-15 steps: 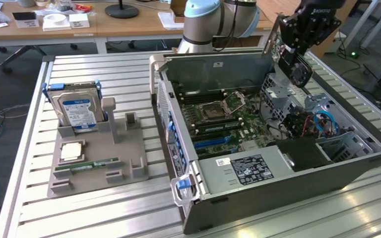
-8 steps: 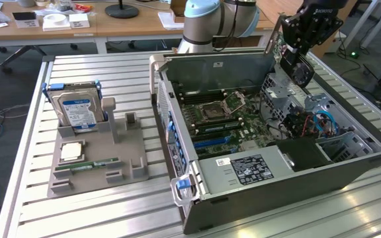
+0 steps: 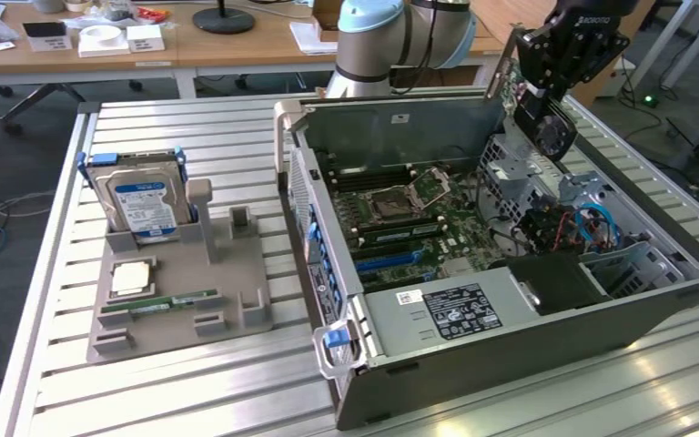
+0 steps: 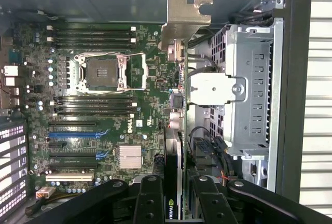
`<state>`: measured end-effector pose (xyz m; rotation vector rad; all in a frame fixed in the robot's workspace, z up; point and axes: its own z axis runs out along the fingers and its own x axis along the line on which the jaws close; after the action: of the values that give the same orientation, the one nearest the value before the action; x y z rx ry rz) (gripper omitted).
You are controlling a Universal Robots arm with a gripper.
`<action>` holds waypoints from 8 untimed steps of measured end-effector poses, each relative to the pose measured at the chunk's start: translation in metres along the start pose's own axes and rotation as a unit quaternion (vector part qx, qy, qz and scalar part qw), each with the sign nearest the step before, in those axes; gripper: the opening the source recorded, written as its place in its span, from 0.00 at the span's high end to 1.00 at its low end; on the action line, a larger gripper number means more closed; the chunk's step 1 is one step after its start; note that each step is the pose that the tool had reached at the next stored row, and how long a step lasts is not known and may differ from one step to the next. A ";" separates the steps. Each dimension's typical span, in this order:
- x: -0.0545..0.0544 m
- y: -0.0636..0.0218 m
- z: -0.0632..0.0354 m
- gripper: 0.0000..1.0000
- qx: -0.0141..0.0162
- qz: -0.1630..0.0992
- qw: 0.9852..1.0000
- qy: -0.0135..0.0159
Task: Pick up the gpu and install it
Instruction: 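Insert the gpu into the slot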
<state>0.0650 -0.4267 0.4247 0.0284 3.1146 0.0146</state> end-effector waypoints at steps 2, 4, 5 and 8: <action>0.000 0.0000 0.0000 0.74 0.000 0.000 1.000 0.000; 0.000 0.0000 0.0000 0.74 0.000 -0.002 1.000 0.000; 0.000 0.0000 0.0000 0.74 0.000 -0.005 1.000 0.000; 0.000 0.0000 0.0000 0.74 0.000 -0.019 1.000 0.000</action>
<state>0.0650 -0.4267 0.4246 -0.0308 3.1147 0.0153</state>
